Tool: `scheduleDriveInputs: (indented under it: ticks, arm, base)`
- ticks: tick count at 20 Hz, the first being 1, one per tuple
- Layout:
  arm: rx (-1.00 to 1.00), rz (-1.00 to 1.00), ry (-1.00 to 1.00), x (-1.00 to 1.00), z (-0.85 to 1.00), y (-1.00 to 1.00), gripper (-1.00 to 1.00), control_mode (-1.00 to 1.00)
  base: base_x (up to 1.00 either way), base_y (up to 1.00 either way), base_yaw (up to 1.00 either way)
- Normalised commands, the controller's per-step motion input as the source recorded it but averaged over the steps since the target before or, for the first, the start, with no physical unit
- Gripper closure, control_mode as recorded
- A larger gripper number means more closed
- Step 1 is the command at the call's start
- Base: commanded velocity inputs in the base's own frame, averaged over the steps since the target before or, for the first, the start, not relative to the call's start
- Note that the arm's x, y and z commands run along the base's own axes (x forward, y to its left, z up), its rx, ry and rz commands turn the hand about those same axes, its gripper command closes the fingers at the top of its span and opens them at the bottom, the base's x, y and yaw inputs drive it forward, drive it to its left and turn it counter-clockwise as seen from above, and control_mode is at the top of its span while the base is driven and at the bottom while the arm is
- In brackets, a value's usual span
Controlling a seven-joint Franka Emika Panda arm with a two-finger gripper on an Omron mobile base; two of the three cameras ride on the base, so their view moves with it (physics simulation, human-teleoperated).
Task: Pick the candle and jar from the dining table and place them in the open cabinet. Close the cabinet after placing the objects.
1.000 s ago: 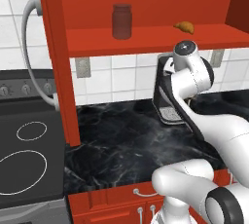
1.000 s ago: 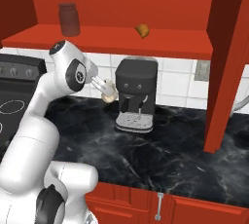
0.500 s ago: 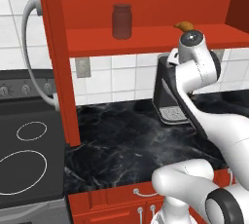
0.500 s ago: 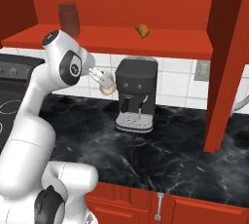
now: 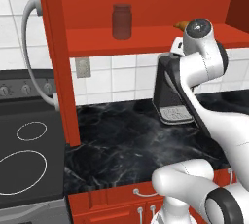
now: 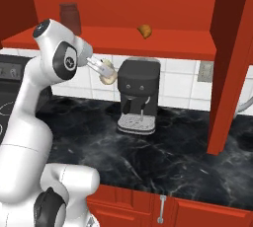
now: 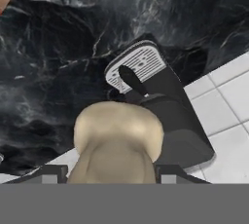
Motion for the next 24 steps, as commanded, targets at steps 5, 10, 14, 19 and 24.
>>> scheduleDriveInputs:
  ticks: [5,10,14,19,24]
  arm:
    - [-0.03,0.06,-0.04,-0.01,0.43,0.0,1.0,-1.0]
    - [-0.02,0.07,-0.04,0.0,0.31,0.0,1.0,-1.0]
    - [-0.02,0.07,-0.04,0.0,0.23,0.01,1.0,-1.0]
    - [-0.03,0.05,-0.06,0.04,0.12,0.01,1.0,-1.0]
    - [-0.04,0.04,-0.11,0.06,0.09,0.03,1.0,-1.0]
  base:
    - [0.0,0.0,0.0]
    - [0.0,0.0,0.0]
    - [0.0,0.0,0.0]
    - [0.0,0.0,0.0]
    - [0.0,0.0,0.0]
